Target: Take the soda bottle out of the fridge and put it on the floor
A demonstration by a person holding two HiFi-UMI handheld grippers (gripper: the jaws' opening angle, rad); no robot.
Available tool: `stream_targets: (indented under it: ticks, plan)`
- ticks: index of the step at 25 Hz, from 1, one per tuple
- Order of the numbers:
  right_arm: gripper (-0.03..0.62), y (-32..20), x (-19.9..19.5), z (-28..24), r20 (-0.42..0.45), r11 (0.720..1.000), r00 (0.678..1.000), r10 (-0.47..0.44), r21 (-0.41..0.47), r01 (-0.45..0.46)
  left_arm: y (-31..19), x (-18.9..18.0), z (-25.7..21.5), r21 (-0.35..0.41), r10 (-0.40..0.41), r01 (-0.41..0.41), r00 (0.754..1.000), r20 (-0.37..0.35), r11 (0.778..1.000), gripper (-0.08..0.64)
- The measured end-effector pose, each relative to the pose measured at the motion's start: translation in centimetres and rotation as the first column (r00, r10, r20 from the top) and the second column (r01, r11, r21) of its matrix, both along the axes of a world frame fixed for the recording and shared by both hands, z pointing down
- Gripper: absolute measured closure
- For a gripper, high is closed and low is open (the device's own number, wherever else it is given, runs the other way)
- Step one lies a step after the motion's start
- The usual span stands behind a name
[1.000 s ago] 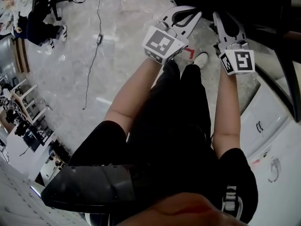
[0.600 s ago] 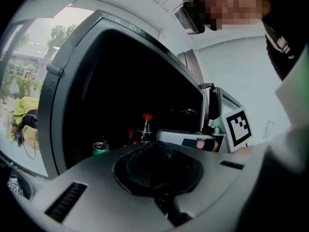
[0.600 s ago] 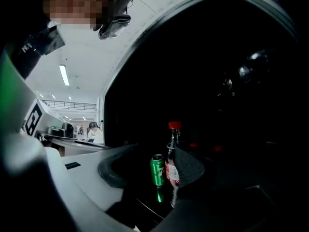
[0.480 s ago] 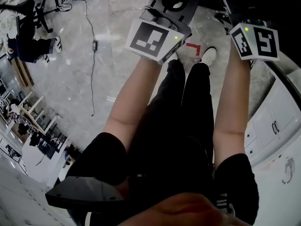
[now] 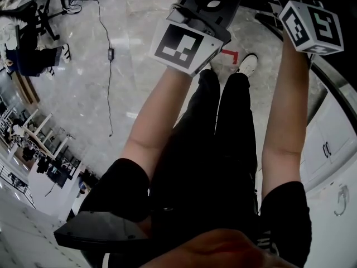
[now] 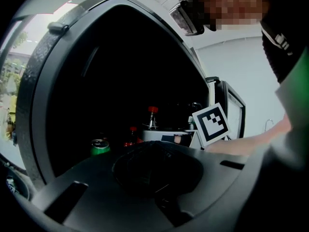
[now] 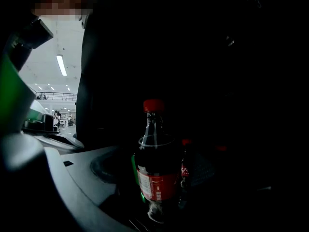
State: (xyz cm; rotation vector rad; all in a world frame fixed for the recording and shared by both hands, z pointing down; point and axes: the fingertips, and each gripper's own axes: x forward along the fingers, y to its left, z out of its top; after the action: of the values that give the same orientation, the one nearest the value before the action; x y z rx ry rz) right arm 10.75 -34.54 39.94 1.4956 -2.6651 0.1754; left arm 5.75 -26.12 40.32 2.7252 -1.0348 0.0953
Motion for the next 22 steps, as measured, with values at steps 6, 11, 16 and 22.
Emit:
stream_targets:
  ticks: [6, 11, 16, 22]
  plan:
    - [0.270, -1.1, -0.5, 0.4, -0.035, 1.000, 0.999, -0.002, 0.011, 0.003, -0.5, -0.2, -0.1, 0.002, -0.010, 0.010, 1.000, -0.025, 1.000, 0.560]
    - [0.273, -1.0, -0.6, 0.6, -0.047, 1.000, 0.999, -0.005, 0.023, 0.006, -0.1, -0.8, 1.0, -0.027, 0.000, 0.001, 1.000, 0.007, 1.000, 0.560]
    - [0.275, 0.1, -0.4, -0.5, -0.039, 1.000, 0.999, 0.007, 0.019, -0.006, 0.5, -1.0, -0.4, 0.000, -0.002, 0.002, 1.000, -0.024, 1.000, 0.560]
    - [0.275, 3.5, -1.2, -1.9, -0.045, 0.999, 0.999, -0.023, 0.028, 0.024, 2.4, -2.0, -1.2, 0.017, 0.017, -0.017, 1.000, -0.015, 1.000, 0.560]
